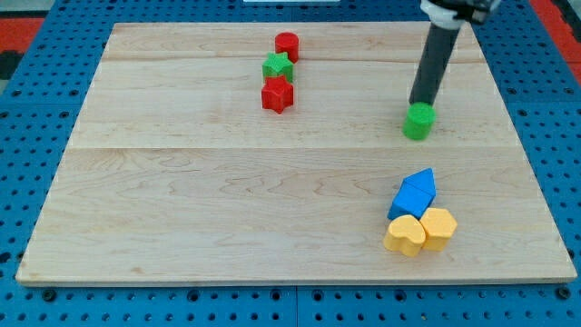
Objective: Move the green star and red blocks to the centre of the board
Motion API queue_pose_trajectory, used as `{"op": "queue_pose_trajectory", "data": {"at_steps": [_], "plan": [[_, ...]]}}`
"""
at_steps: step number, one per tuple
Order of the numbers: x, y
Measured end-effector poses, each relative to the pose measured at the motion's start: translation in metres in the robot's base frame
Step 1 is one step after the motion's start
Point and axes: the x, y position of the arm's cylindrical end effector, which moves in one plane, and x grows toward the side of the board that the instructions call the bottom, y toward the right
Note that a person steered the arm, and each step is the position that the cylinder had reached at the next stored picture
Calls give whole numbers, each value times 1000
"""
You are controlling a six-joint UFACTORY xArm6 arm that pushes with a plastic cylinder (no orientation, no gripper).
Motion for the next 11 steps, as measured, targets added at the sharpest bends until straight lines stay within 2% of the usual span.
{"op": "queue_pose_trajectory", "data": {"at_steps": [1, 2, 5, 6, 10, 11], "plan": [[57, -9], [60, -20], [-173, -86], [-193, -153], [-81, -208], [-37, -215]]}}
